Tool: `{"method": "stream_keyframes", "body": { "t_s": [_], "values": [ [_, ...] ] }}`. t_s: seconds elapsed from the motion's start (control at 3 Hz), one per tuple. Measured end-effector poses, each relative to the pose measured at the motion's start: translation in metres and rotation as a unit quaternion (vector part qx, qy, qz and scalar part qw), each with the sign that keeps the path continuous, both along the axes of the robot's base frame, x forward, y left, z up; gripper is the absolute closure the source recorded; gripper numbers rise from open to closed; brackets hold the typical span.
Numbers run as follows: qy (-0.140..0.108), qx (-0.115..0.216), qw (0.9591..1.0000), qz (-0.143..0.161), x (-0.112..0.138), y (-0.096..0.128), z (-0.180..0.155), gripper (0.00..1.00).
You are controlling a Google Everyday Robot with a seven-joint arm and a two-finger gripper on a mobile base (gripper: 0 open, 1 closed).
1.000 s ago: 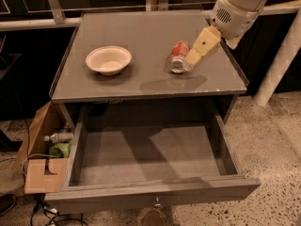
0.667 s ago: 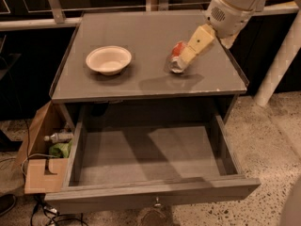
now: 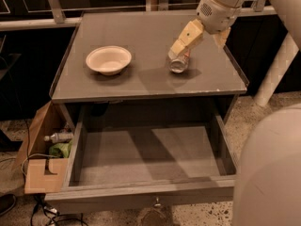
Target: Place coke can into top drawer
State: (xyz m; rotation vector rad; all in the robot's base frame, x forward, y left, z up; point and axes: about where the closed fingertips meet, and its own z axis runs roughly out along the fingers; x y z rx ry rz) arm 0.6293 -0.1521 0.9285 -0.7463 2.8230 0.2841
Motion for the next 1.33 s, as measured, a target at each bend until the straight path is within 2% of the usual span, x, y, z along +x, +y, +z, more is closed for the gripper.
{"method": "stream_keyframes", "body": {
  "t_s": [0.33, 1.0, 1.33],
  "values": [
    [0.006, 0.004, 0.9998, -0.017, 0.013, 0.0, -0.005, 0.0],
    [-0.001, 0.001, 0.998, -0.064, 0.052, -0.011, -0.015, 0.0],
    [-0.015, 0.006, 0.9977, -0.065, 0.062, -0.008, -0.016, 0.0]
  ]
}}
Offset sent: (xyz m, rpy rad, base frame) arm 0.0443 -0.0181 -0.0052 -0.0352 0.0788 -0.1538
